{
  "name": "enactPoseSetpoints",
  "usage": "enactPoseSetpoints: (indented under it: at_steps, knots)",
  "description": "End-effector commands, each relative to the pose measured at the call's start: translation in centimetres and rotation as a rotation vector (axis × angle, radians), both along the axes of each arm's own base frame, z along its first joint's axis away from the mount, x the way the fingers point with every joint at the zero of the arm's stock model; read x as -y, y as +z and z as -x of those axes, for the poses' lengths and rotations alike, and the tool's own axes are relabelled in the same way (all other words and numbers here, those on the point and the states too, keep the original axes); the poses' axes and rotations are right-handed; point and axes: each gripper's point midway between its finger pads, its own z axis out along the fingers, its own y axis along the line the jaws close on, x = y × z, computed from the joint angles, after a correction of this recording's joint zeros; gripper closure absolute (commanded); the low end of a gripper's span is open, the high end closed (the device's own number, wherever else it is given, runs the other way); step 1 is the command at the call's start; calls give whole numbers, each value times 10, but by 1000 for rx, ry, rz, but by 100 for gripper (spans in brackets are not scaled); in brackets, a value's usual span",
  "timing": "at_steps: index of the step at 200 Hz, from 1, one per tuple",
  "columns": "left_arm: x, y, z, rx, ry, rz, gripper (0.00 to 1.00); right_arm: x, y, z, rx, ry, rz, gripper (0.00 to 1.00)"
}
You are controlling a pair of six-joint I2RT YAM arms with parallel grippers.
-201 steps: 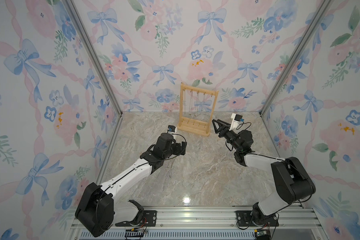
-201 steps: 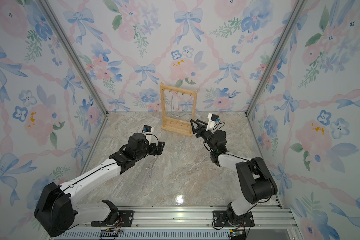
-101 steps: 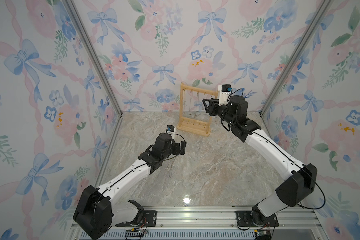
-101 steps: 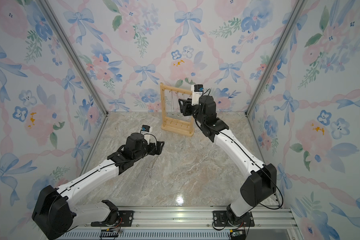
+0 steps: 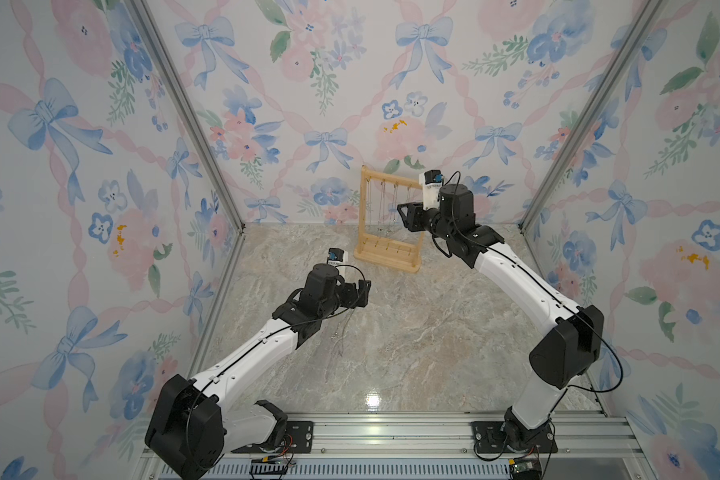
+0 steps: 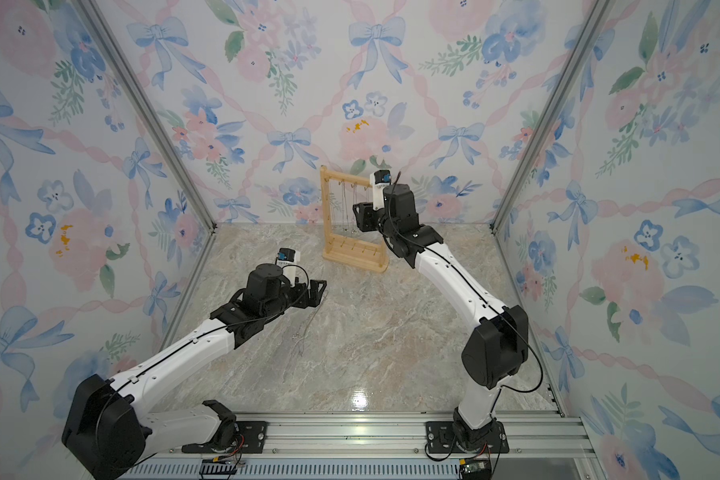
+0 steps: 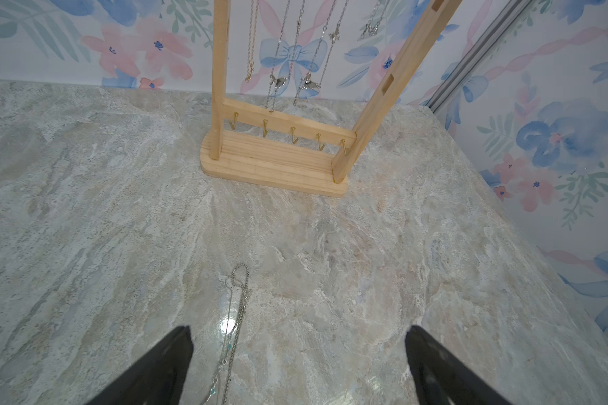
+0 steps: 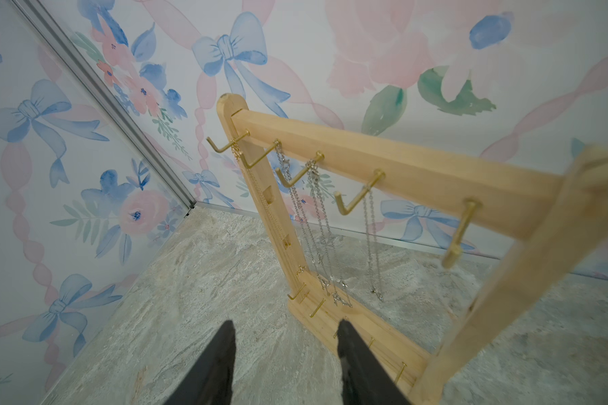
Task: Take the necklace off the jewelry display stand
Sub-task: Take off the necklace from the stand.
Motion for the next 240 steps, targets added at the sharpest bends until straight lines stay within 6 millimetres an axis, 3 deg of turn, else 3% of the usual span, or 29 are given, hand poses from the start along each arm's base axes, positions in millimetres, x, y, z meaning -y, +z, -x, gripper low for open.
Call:
enactPoseSetpoints:
  at_steps: [1,56,121,240]
  knots:
    - [1,-8,1,-33,-7,20,2,2,11,-13,103,-2,-51,54]
    - [5,-13,2,-55,-25,27,2,20,-3,-39,215,-66,-119,60]
    - [5,-12,3,-53,-25,30,2,17,-10,-56,248,-69,-123,60]
    - [8,-17,3,-69,-36,31,2,19,-5,-67,284,-84,-127,60]
